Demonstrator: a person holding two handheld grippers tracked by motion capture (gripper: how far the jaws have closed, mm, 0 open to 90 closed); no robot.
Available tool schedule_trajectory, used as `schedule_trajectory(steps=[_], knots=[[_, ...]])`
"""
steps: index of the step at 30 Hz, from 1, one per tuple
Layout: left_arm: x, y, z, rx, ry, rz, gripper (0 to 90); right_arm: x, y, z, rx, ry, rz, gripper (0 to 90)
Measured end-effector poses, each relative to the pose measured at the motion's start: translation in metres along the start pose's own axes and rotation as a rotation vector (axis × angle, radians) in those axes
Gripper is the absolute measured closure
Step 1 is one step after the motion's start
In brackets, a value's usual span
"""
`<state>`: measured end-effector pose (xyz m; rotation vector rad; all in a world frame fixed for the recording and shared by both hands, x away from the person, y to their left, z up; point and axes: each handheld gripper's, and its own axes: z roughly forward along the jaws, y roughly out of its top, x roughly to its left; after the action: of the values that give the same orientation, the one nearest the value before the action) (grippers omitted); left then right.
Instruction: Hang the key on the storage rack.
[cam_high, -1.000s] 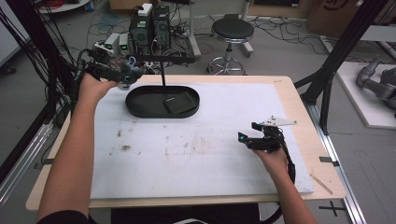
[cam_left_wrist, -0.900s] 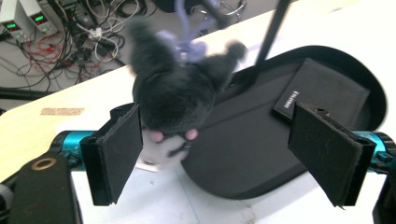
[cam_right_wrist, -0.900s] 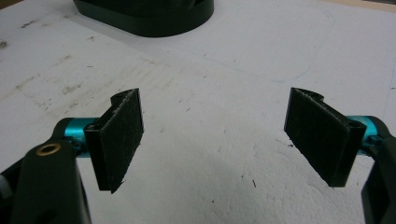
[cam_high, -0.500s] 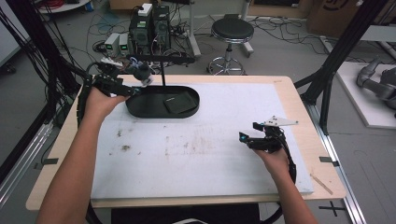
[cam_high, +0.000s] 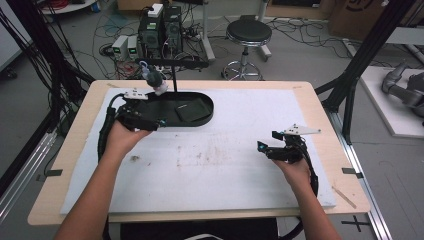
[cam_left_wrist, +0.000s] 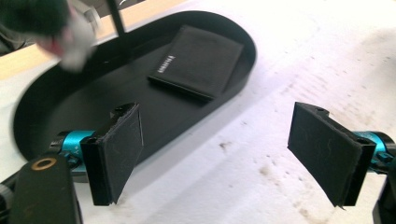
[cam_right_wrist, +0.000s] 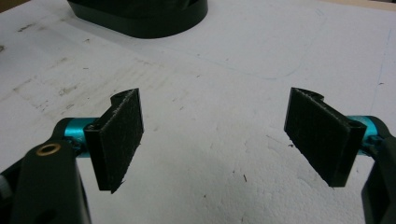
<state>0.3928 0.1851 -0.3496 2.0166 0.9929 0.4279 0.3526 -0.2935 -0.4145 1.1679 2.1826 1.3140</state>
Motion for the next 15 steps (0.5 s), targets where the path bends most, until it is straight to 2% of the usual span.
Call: schedule_trajectory(steps=[5,8,15], knots=[[-0.016,-0.021,0.007,-0.013,-0.017,0.014,17.9,-0.001,0.0,0.0,-0.01,0.006,-0.004,20.1],[-0.023,-0.03,0.009,-0.021,-0.014,0.02,17.9,-0.001,0.0,0.0,-0.012,0.007,-0.004,20.1],[-0.037,-0.041,0.009,-0.059,-0.037,0.026,17.8,-0.002,0.0,0.0,-0.014,0.011,0.002,20.1]])
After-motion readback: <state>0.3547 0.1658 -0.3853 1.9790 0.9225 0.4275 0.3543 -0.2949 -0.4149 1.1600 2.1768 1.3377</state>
